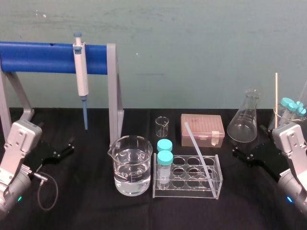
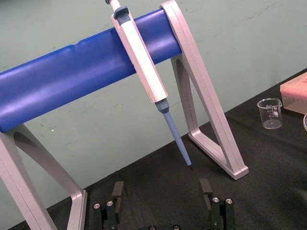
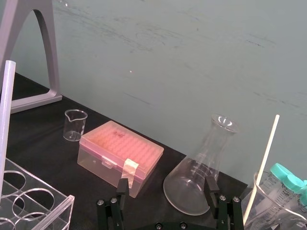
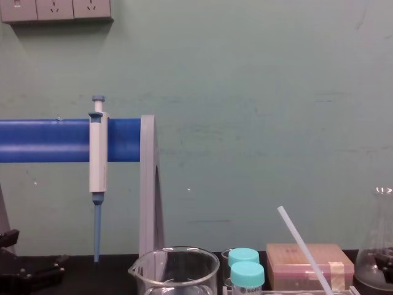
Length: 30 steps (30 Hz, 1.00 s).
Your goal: Pick up the stirring rod with one hand, then place it down.
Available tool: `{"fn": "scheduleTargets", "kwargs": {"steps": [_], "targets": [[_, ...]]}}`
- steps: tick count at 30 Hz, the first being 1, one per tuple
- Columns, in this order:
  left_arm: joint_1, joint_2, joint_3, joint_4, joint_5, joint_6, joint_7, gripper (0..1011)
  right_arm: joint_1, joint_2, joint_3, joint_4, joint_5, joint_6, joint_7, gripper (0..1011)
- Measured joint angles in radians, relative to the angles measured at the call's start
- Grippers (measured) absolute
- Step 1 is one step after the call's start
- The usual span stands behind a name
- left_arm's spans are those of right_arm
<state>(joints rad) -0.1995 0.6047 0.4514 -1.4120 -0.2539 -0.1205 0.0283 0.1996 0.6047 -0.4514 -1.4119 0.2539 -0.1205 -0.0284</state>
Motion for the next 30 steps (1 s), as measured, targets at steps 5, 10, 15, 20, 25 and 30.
{"fn": "scheduleTargets", "kwargs": {"steps": [5,10,15,20,25,30], "targets": [[0.000,0.000,0.000,0.000,0.000,0.000,0.000,1000,0.000,0.000,0.000,0.000,0.000,0.000,0.000,1003],[0.000,0.000,0.000,0.000,0.000,0.000,0.000,1000,0.000,0.000,0.000,0.000,0.000,0.000,0.000,1003],[0.000,0.000,0.000,0.000,0.000,0.000,0.000,1000,0.000,0.000,0.000,0.000,0.000,0.000,0.000,1003],[0.000,0.000,0.000,0.000,0.000,0.000,0.000,1000,0.000,0.000,0.000,0.000,0.000,0.000,0.000,1003],[0.000,0.000,0.000,0.000,0.000,0.000,0.000,1000,0.000,0.000,0.000,0.000,0.000,0.000,0.000,1003],[0.000,0.000,0.000,0.000,0.000,0.000,0.000,1000,0.000,0.000,0.000,0.000,0.000,0.000,0.000,1003]]}}
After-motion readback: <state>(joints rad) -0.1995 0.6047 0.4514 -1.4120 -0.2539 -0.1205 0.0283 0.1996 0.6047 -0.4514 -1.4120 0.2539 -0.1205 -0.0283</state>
